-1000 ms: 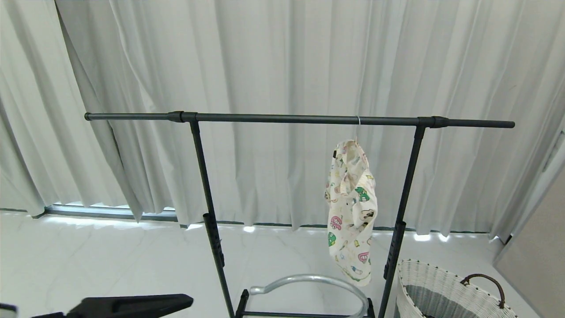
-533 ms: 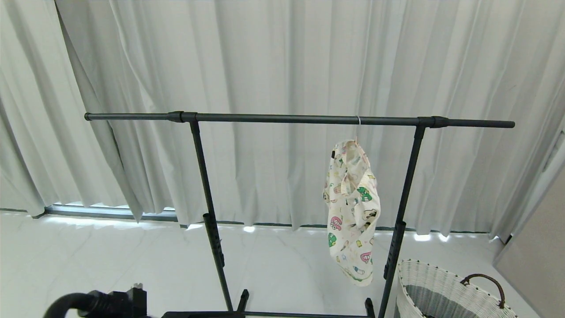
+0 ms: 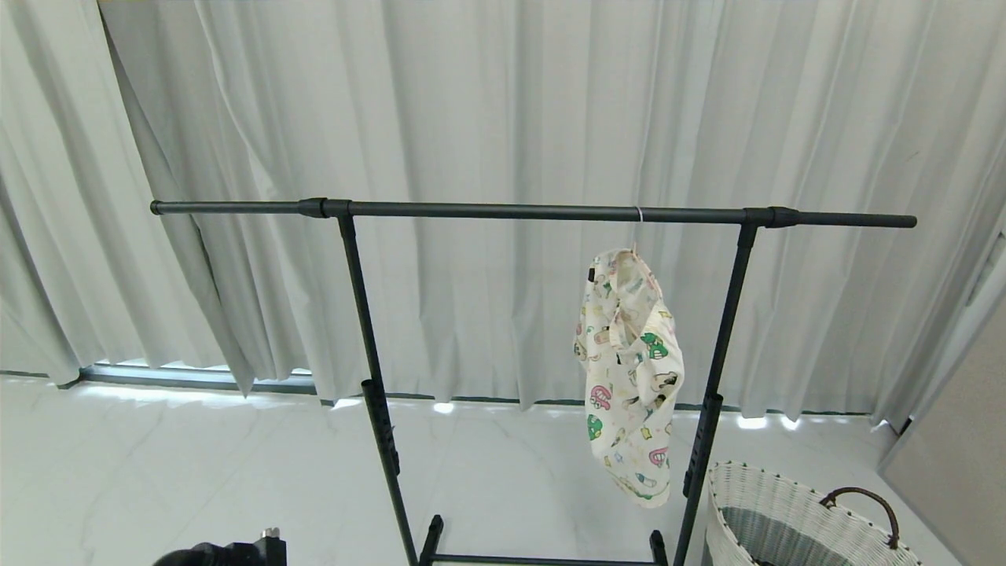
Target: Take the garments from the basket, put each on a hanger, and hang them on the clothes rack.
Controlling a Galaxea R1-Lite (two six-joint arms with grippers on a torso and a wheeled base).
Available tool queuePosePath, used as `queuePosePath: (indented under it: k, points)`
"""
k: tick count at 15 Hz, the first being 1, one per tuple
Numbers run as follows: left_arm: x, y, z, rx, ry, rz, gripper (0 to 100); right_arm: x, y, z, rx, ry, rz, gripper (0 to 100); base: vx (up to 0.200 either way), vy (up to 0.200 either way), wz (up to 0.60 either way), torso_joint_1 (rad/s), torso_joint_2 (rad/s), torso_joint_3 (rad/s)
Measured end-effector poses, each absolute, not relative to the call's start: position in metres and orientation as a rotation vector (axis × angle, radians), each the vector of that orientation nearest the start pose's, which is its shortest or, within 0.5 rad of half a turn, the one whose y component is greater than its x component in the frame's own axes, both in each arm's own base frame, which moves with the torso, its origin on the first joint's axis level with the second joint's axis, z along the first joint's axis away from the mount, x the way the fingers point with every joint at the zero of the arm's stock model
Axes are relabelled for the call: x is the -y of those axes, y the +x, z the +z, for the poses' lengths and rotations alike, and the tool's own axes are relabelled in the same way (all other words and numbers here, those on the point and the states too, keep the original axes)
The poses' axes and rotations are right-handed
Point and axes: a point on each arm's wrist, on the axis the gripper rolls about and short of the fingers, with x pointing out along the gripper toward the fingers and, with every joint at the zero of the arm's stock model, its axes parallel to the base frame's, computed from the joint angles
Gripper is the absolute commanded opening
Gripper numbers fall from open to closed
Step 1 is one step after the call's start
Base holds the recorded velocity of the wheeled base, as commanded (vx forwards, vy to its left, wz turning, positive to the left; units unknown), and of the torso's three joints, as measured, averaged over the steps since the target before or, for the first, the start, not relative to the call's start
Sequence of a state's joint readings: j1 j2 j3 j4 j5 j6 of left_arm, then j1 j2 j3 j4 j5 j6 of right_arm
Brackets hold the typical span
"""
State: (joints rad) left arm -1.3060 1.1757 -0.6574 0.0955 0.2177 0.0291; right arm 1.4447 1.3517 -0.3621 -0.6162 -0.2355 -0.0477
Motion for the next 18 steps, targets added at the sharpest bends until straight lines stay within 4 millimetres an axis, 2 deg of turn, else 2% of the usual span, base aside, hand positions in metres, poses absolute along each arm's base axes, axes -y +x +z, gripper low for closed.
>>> queuePosePath:
  k: [5,6,9,14,18]
  points:
    - [0.149,0.046,0.193,-0.459,0.478,-1.052,0,-0.186,0.029,0.151,-0.237,-0.338,1.201,0,0.0,0.0,0.0,0.0,0.0,0.0]
    - [0.149,0.046,0.193,-0.46,0.48,-1.05,0,-0.186,0.029,0.151,-0.238,-0.337,1.2,100,0.0,0.0,0.0,0.0,0.0,0.0]
    - [0.147,0.051,0.192,-0.462,0.482,-0.99,0,-0.186,0.03,0.151,-0.238,-0.338,1.19,100,0.0,0.0,0.0,0.0,0.0,0.0]
    - [0.139,0.069,0.189,-0.456,0.495,-0.727,0,-0.184,0.042,0.15,-0.247,-0.33,1.127,100,0.0,0.0,0.0,0.0,0.0,0.0]
    - [0.14,0.084,0.205,-0.337,0.372,-0.582,0,-0.184,0.056,0.148,-0.274,-0.323,1.051,100,0.0,0.0,0.0,0.0,0.0,0.0]
